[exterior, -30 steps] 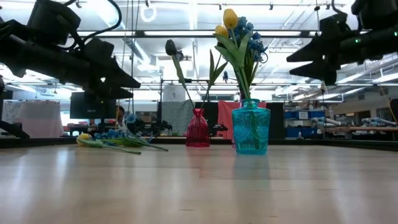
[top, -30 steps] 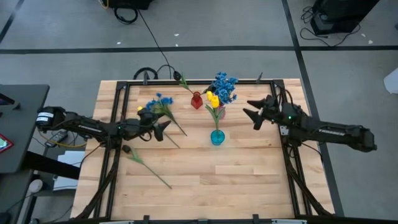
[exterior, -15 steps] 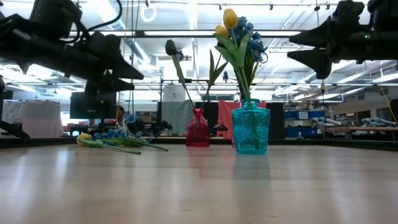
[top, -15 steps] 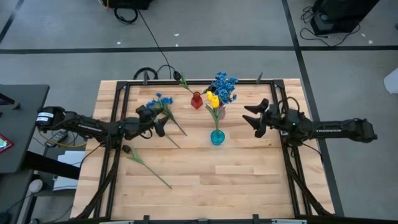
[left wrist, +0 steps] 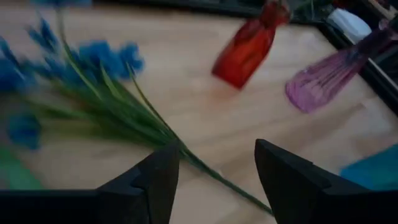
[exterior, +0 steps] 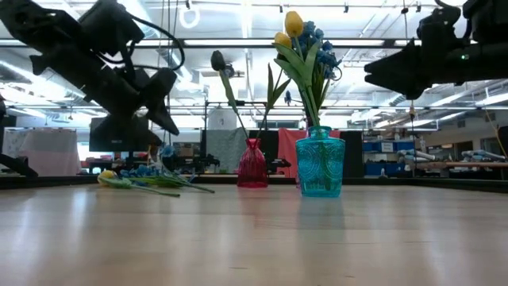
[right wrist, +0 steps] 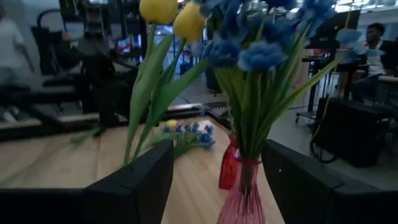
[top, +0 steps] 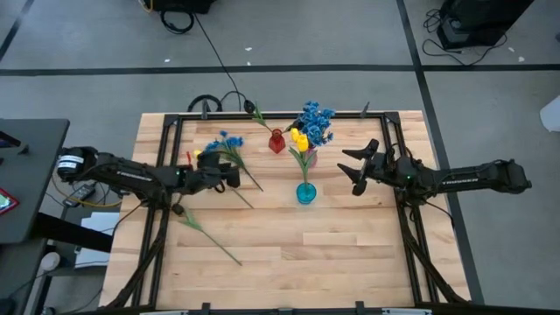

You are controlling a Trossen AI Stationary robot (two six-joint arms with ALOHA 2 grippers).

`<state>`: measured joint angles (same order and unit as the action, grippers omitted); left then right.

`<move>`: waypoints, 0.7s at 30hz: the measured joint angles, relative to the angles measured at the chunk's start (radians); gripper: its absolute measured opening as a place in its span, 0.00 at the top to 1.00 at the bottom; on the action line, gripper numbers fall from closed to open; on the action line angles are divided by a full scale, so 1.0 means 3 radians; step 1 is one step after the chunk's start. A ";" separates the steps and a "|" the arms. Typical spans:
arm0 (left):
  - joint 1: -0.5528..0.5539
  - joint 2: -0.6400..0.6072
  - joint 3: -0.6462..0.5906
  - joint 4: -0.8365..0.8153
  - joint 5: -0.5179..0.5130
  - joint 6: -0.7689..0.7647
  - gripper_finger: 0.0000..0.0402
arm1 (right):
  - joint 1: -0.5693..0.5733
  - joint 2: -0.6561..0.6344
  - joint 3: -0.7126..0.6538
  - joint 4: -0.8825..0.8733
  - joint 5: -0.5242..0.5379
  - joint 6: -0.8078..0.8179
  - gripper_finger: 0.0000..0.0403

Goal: Sort flowers into vase by color
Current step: Put the yellow flower into the blue vase

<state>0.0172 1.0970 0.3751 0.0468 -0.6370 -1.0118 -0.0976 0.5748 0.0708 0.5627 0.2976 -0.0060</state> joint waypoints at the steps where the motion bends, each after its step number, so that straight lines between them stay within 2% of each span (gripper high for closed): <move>1: -0.0005 0.0042 0.0007 0.0000 0.0082 -0.0085 0.47 | 0.0011 0.0007 0.0000 -0.0021 0.0000 -0.0045 0.37; 4: -0.0050 0.0174 0.0062 -0.0013 0.0218 -0.0250 0.49 | 0.0033 0.0007 0.0000 -0.0161 -0.0007 -0.0166 0.37; 9: -0.0102 0.0377 0.0336 -0.0076 0.0212 -0.0210 0.51 | 0.0035 0.0006 0.0000 -0.0284 -0.0004 -0.0410 0.37; 13: -0.0101 0.0538 0.0562 -0.0294 0.0176 -0.0144 0.52 | -0.0006 -0.0003 -0.0003 -0.0111 0.0087 -0.0700 0.37; 21: -0.0114 0.0667 0.0625 -0.0427 0.0152 -0.0535 0.52 | -0.0165 -0.0003 -0.0003 -0.0090 0.0070 -0.1088 0.37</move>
<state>-0.0170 1.2972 0.5625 -0.0814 -0.5913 -1.1723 -0.1470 0.5739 0.0700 0.5357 0.3186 -0.3325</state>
